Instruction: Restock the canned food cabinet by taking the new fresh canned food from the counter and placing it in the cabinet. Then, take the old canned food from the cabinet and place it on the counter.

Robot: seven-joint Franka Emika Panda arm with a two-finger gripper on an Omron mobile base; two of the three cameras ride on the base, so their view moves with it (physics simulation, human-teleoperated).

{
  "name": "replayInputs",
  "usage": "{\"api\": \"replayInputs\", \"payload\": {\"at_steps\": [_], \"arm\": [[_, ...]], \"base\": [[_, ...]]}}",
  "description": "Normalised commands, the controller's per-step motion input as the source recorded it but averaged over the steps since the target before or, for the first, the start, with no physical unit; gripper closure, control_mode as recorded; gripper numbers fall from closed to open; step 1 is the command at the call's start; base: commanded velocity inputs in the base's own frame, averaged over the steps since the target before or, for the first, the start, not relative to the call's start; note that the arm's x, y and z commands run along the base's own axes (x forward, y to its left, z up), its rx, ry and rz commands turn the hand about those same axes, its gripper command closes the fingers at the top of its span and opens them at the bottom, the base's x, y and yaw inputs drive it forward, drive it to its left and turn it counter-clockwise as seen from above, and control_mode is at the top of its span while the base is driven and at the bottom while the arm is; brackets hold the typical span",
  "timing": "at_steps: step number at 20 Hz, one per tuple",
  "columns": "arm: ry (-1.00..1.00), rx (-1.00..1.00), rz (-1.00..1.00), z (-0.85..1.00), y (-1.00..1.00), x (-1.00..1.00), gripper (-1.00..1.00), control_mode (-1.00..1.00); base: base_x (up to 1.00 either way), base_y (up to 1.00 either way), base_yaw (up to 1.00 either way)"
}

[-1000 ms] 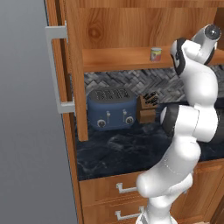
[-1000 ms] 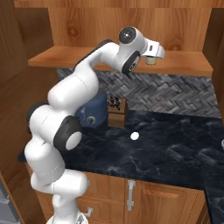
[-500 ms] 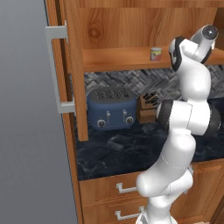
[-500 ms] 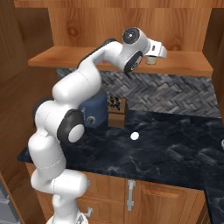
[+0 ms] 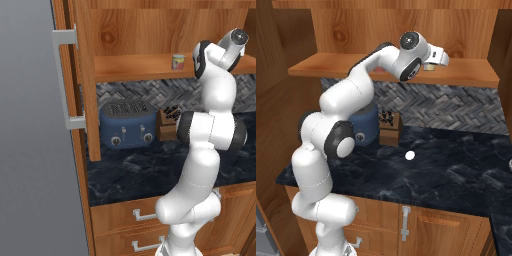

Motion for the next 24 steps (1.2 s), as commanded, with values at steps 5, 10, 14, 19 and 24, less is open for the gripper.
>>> {"api": "replayInputs", "payload": {"at_steps": [5,10,14,19,24], "arm": [[0.00,0.00,0.00,0.00,0.00,-0.03,1.00,-1.00],[-0.04,0.00,0.03,0.09,0.00,-0.58,1.00,-1.00],[-0.12,0.04,0.09,0.56,0.00,-1.00,1.00,-1.00],[-0.03,0.02,0.17,0.36,0.03,-1.00,1.00,-1.00],[0.00,0.00,0.24,-0.01,0.03,-1.00,1.00,-1.00]], "base": [[0.00,0.00,0.00],[0.00,0.00,0.00],[0.00,0.00,0.00],[0.00,0.00,0.00],[0.00,0.00,0.00]]}}
